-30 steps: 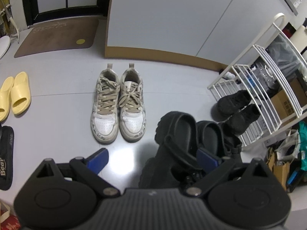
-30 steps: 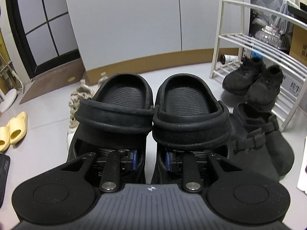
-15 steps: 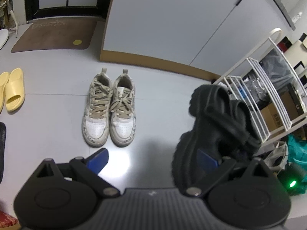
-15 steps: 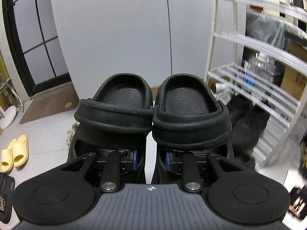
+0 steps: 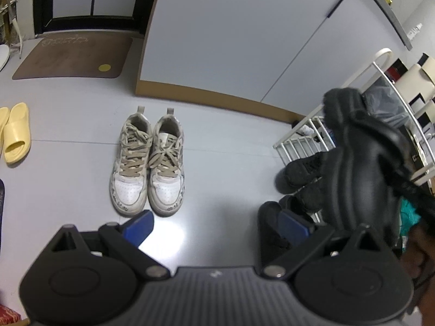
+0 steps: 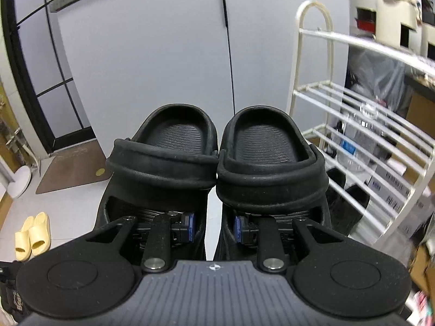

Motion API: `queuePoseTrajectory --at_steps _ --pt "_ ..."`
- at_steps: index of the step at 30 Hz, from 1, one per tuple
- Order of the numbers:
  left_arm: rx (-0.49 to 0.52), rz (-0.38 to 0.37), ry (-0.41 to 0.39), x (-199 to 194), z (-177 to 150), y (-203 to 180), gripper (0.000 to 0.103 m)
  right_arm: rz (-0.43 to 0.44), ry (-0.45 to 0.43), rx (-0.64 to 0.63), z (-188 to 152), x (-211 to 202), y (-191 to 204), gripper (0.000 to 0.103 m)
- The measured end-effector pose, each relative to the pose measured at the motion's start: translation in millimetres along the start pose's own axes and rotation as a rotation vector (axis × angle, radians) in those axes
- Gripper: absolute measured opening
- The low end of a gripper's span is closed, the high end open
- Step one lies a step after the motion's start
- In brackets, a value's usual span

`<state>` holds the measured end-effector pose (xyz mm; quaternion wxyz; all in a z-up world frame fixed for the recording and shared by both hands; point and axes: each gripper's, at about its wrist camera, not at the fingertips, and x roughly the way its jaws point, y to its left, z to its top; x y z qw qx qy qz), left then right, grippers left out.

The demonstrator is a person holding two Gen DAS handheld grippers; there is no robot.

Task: Organize scattered shoes
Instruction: 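Carry the black clogs with the right gripper to the white wire rack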

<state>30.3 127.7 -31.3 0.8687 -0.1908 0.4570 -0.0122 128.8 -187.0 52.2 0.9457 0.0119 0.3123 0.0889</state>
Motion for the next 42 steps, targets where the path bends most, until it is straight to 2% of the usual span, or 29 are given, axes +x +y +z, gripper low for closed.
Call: queuePoseTrajectory --at_steps 3,8,10,12,14,18,23,31,36,42 --pt "-0.002 0.009 0.006 3 -3 -7 0.099 -0.005 -0.011 0.025 3 -10 -6 0.029" --pt "0.026 0.004 0.003 3 -9 -27 0.099 0.038 0.003 0.092 7 -13 -17 0.029" --pt "-0.013 -0.036 0.029 3 -11 -35 0.099 0.039 -0.006 0.102 12 -16 -22 0.029" --pt "0.004 -0.048 0.016 -2 -12 -48 0.099 0.040 -0.013 0.095 20 -19 -27 0.029" --pt "0.033 -0.024 -0.001 -4 -15 -61 0.099 0.052 -0.017 0.106 26 -23 -37 0.029" --pt "0.038 -0.046 0.016 -2 -25 -83 0.099 0.060 -0.022 0.156 31 -34 -68 0.029" --pt "0.064 0.012 -0.014 -17 -29 -110 0.099 0.058 -0.039 0.121 28 -38 -92 0.029" --pt "0.092 0.050 -0.055 -42 -33 -159 0.099 0.094 -0.030 0.126 15 -49 -128 0.028" --pt "0.105 0.024 -0.042 -32 -35 -181 0.099 0.091 -0.018 0.157 13 -48 -142 0.028" --pt "0.122 -0.003 -0.027 -7 -29 -183 0.099 0.071 0.006 0.170 10 -29 -142 0.028"
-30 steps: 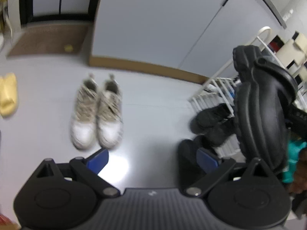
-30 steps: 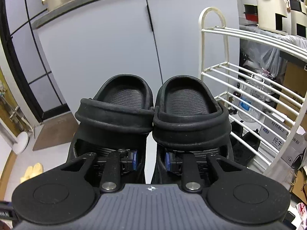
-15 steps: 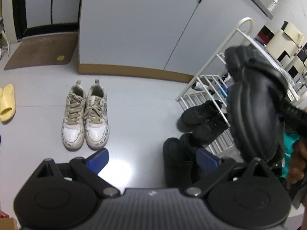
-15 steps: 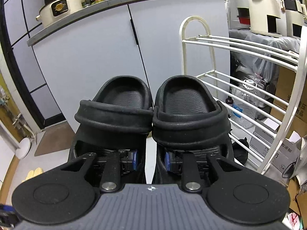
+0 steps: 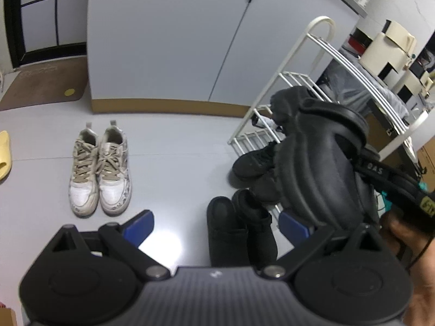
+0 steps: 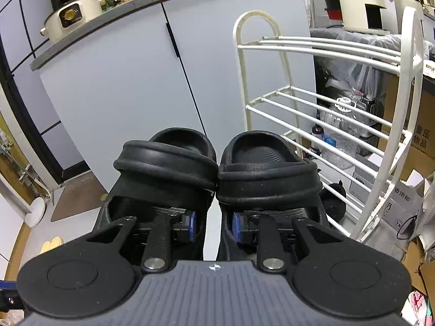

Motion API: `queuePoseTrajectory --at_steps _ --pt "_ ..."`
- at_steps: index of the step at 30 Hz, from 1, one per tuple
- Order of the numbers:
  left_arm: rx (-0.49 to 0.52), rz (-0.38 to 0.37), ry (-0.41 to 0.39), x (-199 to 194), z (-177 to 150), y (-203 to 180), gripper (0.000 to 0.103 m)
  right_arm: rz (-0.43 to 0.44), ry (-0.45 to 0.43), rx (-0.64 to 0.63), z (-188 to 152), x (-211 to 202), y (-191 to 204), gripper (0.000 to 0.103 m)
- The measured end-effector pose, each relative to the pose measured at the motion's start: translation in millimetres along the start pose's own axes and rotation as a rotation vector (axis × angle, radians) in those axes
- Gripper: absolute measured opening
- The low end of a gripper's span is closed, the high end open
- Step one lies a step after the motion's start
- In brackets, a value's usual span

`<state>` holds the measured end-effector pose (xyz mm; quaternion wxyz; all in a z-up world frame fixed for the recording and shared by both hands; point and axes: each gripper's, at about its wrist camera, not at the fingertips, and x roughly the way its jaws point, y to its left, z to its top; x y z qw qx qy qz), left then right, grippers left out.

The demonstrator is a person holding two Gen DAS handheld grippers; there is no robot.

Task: Organize scattered shoes
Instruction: 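Carry the black clogs with the right gripper to the white wire rack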

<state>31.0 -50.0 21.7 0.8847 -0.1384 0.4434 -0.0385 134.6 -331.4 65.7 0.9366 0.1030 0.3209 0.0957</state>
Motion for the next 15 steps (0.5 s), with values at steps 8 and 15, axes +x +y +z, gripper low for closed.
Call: queuePoseTrajectory --at_steps 8,15 --pt "-0.106 -0.043 -0.005 37 16 21 0.099 -0.054 0.001 0.029 -9 40 4 0.028" --pt "-0.103 -0.019 -0.007 60 29 49 0.099 -0.091 0.050 0.021 -21 98 0 0.027"
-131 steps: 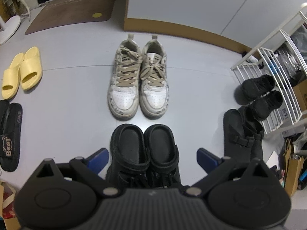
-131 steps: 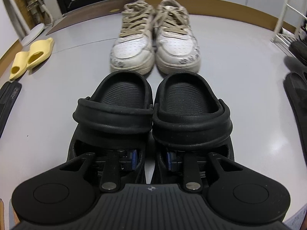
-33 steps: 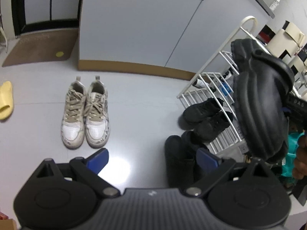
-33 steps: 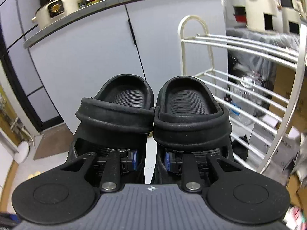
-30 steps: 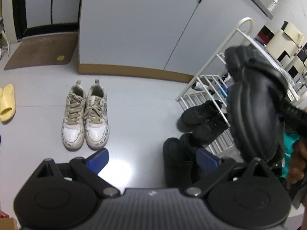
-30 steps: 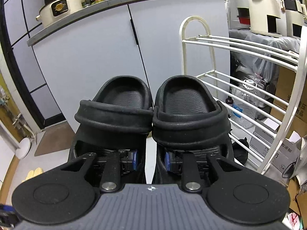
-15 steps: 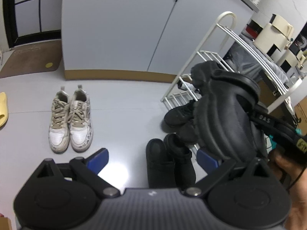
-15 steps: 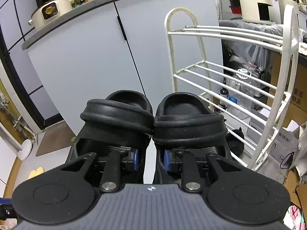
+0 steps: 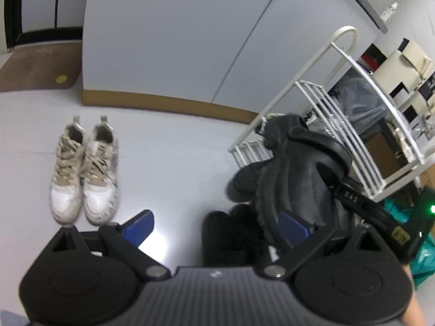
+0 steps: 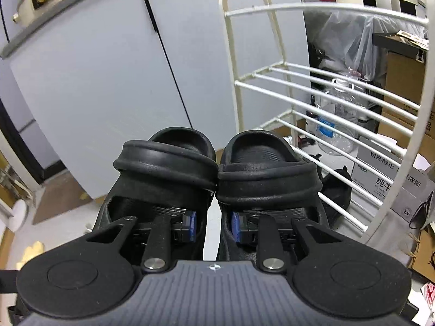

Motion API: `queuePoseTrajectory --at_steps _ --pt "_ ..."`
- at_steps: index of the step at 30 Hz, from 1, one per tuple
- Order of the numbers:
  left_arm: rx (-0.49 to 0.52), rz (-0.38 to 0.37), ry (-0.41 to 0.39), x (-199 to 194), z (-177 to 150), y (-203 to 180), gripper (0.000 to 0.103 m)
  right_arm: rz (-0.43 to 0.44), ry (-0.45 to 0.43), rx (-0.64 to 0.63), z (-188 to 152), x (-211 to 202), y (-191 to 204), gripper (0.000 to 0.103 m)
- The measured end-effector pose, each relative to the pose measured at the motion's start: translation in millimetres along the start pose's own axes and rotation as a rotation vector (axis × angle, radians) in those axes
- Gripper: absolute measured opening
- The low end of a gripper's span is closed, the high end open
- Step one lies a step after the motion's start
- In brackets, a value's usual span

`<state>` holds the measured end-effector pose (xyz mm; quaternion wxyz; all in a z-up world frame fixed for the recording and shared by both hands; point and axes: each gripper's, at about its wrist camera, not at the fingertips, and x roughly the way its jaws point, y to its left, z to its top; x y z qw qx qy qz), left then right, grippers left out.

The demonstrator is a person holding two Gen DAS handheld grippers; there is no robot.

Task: Organize scattered shoes
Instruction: 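Carry the black clogs with the right gripper to the white wire rack, then push the black clogs onto the rack shelf above the black sneakers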

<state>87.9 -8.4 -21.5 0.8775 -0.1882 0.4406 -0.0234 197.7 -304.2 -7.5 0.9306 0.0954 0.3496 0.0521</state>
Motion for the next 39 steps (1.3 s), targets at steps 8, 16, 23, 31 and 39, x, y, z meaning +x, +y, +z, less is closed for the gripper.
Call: queuePoseTrajectory --at_steps 8,16,23,31,39 --pt "-0.026 -0.004 0.024 2 5 29 0.099 -0.099 -0.002 -0.023 11 63 -17 0.027" --pt "-0.065 0.004 0.040 5 13 55 0.099 -0.301 -0.068 0.107 24 108 -50 0.027" --pt "-0.084 0.017 0.054 11 19 69 0.099 -0.453 -0.155 0.184 37 128 -72 0.027" --pt "-0.135 -0.007 0.088 17 19 84 0.099 -0.595 -0.218 0.239 46 169 -93 0.027" --pt "-0.066 -0.010 0.089 23 23 73 0.099 -0.721 -0.268 0.284 43 188 -122 0.027"
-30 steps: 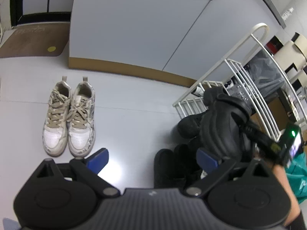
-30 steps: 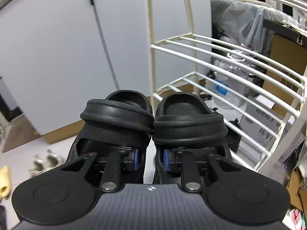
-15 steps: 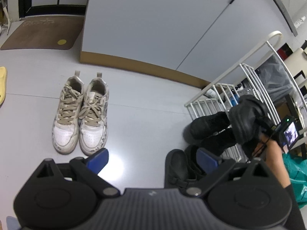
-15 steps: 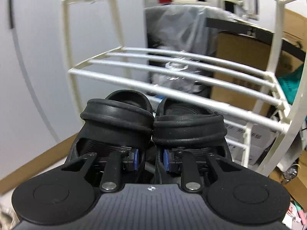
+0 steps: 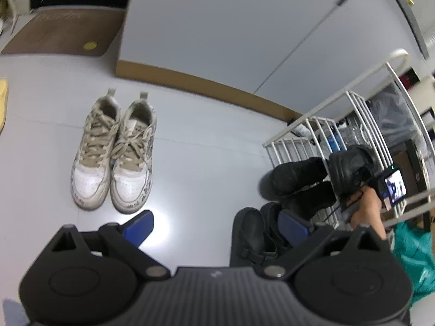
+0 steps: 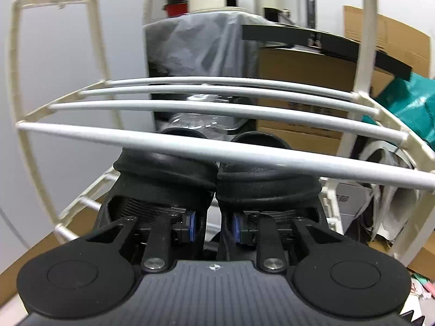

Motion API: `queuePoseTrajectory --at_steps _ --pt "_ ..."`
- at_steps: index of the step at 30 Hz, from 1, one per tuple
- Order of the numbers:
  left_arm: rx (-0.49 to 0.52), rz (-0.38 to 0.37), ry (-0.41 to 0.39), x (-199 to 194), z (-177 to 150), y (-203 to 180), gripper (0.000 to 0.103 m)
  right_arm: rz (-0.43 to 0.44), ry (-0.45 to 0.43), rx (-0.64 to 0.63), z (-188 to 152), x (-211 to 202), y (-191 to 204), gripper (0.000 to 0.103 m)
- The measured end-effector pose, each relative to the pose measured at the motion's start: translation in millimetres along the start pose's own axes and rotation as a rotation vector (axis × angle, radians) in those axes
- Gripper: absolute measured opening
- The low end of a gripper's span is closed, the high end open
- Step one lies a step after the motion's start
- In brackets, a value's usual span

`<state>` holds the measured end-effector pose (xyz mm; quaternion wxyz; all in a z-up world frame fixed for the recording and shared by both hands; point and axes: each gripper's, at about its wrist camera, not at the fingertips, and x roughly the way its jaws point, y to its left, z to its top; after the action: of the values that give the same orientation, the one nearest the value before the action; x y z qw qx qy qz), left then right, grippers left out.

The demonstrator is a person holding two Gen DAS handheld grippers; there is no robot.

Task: Organize scattered shoes
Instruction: 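Push the black clogs onto the rack shelf above the black sneakers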

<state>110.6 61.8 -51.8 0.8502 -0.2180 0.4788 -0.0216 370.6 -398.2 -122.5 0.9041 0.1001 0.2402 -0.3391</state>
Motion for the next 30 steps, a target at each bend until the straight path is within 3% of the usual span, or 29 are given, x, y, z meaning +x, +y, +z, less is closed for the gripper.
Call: queuePoseTrajectory --at_steps 3,7,9,13,15,19,24,30 --pt "0.008 -0.008 -0.001 -1 -2 -1 0.099 -0.047 0.008 -0.005 3 15 -5 0.028" --pt "0.001 -0.007 -0.007 -4 -3 1 0.099 -0.046 0.088 0.025 10 33 -13 0.032" --pt "0.002 -0.008 -0.008 -4 -3 1 0.099 -0.054 0.117 0.010 16 34 -10 0.056" --pt "0.009 -0.010 -0.030 -10 -2 2 0.099 -0.056 0.141 0.053 20 27 -9 0.067" --pt "0.006 -0.009 -0.035 -12 -2 3 0.099 -0.076 0.134 0.038 18 23 -4 0.084" --pt "0.031 0.010 -0.051 -15 -2 1 0.099 -0.086 0.087 -0.054 12 6 15 0.086" --pt "0.074 0.033 -0.088 -25 -1 -3 0.099 0.002 0.088 -0.100 16 -17 24 0.089" --pt "0.047 0.039 -0.126 -39 -1 4 0.099 0.042 0.141 -0.104 17 -37 14 0.089"
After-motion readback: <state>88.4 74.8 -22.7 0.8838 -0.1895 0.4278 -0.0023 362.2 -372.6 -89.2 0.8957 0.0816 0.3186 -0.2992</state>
